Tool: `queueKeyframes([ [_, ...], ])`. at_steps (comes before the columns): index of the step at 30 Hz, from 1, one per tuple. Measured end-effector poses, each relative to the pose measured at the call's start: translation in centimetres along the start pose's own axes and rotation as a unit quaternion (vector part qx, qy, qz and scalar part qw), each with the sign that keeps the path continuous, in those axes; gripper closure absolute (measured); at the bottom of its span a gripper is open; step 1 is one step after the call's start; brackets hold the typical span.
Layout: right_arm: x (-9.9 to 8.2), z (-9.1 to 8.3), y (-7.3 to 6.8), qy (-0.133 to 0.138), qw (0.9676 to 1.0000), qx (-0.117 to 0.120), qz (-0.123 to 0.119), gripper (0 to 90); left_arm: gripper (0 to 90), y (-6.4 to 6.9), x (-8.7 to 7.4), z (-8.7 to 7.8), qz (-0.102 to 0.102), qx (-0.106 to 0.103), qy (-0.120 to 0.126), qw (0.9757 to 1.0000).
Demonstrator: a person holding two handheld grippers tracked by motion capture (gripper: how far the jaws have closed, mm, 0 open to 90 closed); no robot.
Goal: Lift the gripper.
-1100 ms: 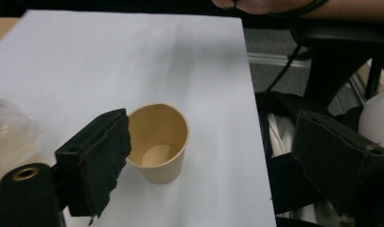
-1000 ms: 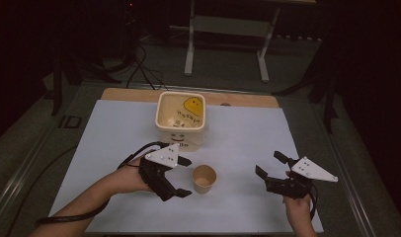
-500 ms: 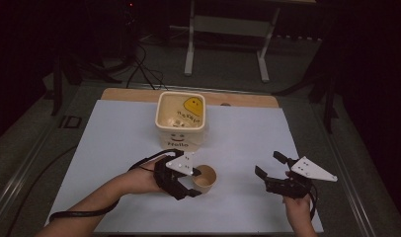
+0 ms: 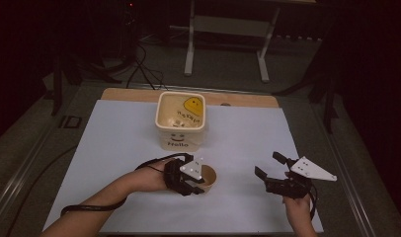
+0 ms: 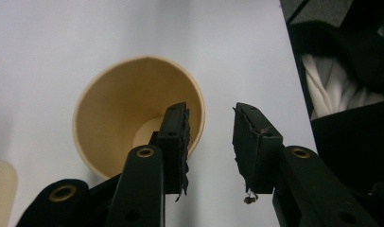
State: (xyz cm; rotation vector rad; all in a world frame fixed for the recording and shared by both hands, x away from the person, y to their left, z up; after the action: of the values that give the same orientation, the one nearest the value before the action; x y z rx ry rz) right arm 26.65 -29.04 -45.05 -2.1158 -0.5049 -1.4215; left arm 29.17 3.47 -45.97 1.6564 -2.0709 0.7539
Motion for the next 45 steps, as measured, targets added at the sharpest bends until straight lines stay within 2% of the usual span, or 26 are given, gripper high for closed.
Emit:
queueKeyframes([
  [5, 0.0, 0.0, 0.0, -0.002, 1.0, 0.002, 0.001, 14.1, 72.4, -0.3, 0.0, 0.6, 0.009, -0.003, -0.006, 0.9999],
  [11, 0.0, 0.0, 0.1, -0.002, 1.0, 0.003, 0.003, 14.2, 78.2, -0.5, -0.2, 1.3, 0.017, -0.019, -0.015, 0.9996],
  [17, 0.0, 0.1, 0.1, -0.003, 1.0, 0.005, 0.002, 14.3, 85.0, -0.7, -0.2, 1.4, 0.021, -0.017, -0.014, 0.9995],
  [22, -0.1, 0.1, 0.1, -0.005, 1.0, 0.006, 0.005, 14.3, 87.0, -0.8, -0.2, 1.2, 0.041, -0.012, -0.012, 0.999],
  [28, -0.1, 0.1, 0.2, -0.006, 1.0, 0.005, 0.005, 14.3, 87.8, -1.0, 0.0, -0.4, 0.047, -0.003, -0.003, 0.9989],
  [31, -0.1, 0.1, 0.2, -0.006, 0.9999, 0.006, 0.006, 14.3, 87.8, -0.9, 0.1, -1.5, 0.043, -0.005, -0.003, 0.9991],
  [35, -0.1, 0.2, 0.1, -0.006, 0.9999, 0.007, 0.005, 14.3, 87.8, -0.7, 0.2, -2.7, 0.033, -0.017, -0.006, 0.9993],
  [45, -0.1, 0.2, 0.0, -0.006, 0.9999, 0.015, 0.005, 14.3, 88.0, 0.0, -0.1, -5.9, 0.026, -0.015, -0.017, 0.9994],
])
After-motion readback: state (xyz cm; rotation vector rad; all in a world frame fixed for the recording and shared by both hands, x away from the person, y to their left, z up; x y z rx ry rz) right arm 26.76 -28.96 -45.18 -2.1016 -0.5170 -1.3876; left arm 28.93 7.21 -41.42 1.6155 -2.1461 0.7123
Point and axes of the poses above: each handheld gripper's, and its own axes: z roughly forward along the jaws, x roughly out of its top, y roughly to its right, the point moved 1 cm from there along z, roughly forward along the jaws, and after that the axes turned 12 degrees about z, right-handed, at the moved point
